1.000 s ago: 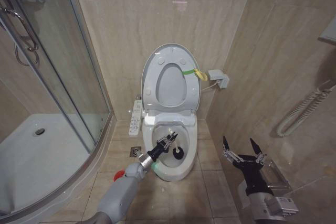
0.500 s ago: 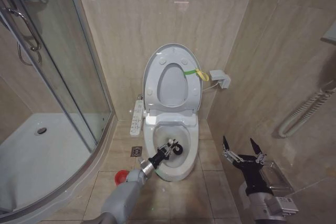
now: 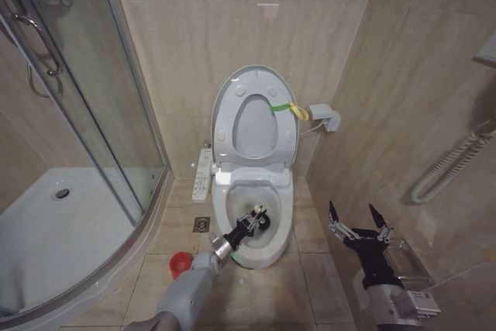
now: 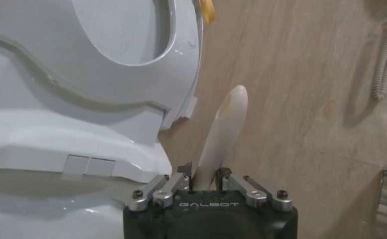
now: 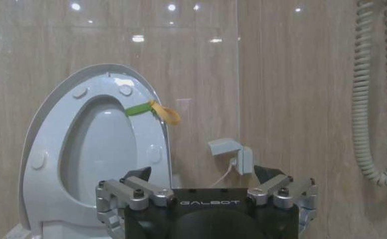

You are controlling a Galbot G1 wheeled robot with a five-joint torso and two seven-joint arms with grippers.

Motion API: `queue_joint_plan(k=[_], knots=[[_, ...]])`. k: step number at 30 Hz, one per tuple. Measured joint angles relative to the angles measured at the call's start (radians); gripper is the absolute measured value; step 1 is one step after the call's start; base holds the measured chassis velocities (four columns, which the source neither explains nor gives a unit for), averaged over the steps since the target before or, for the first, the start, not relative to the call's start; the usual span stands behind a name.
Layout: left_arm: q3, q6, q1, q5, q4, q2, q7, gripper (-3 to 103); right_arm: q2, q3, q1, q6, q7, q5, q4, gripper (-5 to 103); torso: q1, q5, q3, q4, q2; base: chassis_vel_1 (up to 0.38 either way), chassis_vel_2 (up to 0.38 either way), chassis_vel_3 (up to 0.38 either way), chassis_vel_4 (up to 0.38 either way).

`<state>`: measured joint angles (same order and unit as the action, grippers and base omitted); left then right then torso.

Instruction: Open the toilet lid, clean the toilet bowl with a toilet brush, close the toilet lid, and flush.

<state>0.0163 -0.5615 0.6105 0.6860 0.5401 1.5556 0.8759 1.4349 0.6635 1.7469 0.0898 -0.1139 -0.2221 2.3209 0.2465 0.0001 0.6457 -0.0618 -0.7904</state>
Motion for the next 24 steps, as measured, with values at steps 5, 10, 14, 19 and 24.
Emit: queue_joint_plan(k=[5,10,14,19,24], knots=[[0.051,0.022,0.019,0.059,0.153,-0.030,-0.019,22,0.000,0.000,0.000,0.000,0.000,0.000,0.000,100,0.001,0.0000,0.001,-0.0006,0.001,0.000,0.000,0.000,0.000],[0.078,0.033,0.020,0.081,0.203,-0.029,-0.029,22,0.000,0.000,0.000,0.000,0.000,0.000,0.000,100,0.001,-0.0001,0.001,-0.0006,0.001,0.000,0.000,0.000,0.000],[0.065,0.032,0.003,0.054,0.133,-0.005,-0.017,22,0.000,0.000,0.000,0.000,0.000,0.000,0.000,100,0.000,-0.0002,0.000,-0.0004,0.000,0.000,0.000,0.000,0.000],[0.019,0.018,-0.013,0.010,-0.008,0.016,0.011,22,0.000,0.000,0.000,0.000,0.000,0.000,0.000,100,0.000,-0.0002,0.000,0.0002,0.000,0.000,0.000,0.000,0.000],[0.020,0.018,-0.003,0.027,0.029,-0.005,0.008,22,0.000,0.000,0.000,0.000,0.000,0.000,0.000,100,0.000,0.0003,0.000,0.0001,0.000,0.000,0.000,0.000,0.000]])
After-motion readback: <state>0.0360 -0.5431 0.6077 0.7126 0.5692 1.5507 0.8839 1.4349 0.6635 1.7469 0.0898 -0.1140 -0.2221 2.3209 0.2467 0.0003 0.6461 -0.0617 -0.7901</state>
